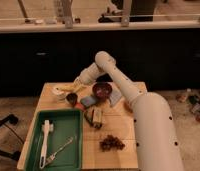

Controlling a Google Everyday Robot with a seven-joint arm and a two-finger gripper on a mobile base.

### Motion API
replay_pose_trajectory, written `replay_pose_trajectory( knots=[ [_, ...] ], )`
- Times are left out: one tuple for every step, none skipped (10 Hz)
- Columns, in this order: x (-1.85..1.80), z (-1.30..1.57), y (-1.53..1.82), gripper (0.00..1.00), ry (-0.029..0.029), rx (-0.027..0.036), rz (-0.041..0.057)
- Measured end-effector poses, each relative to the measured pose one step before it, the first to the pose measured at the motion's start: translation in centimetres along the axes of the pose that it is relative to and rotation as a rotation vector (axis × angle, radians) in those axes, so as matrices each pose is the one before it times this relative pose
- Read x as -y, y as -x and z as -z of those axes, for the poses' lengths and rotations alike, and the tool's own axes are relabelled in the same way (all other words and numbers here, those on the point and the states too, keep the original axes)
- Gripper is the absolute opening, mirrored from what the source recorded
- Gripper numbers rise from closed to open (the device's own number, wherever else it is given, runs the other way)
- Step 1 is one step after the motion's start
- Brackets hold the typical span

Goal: Place banana in metal cup

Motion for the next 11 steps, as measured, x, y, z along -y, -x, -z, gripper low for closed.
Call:
replay_pose_trajectory(
  knots=[
    [-0.081, -0.581, 0.278, 0.02, 0.02318, 0.02208, 0.00595],
    [-0.186, -0.304, -0.063, 0.02, 0.01589, 0.01171, 0.00013],
    [0.038, -0.138, 0.012, 0.02, 0.00379, 0.01297, -0.00109],
    [-0.177, -0.215, -0.226, 0.02, 0.00971, 0.01756, -0.00772],
    [-0.114, -0.130, -0.262, 0.02, 0.00344, 0.01985, -0.01141],
    [-0.303, 0.002, -0.310, 0.02, 0.00829, 0.01224, -0.00904],
    [-0.042, -0.064, -0.184, 0.02, 0.00243, 0.01205, -0.00697],
    [-0.138, -0.256, -0.191, 0.02, 0.01123, 0.01557, -0.00812],
    [-0.021, -0.297, -0.098, 0.02, 0.01000, 0.01492, -0.00640],
    [0.008, -0.067, -0.044, 0.02, 0.00533, 0.00901, -0.00304],
    [0.052, -0.219, 0.041, 0.02, 0.00919, 0.01198, -0.00196]
  ],
)
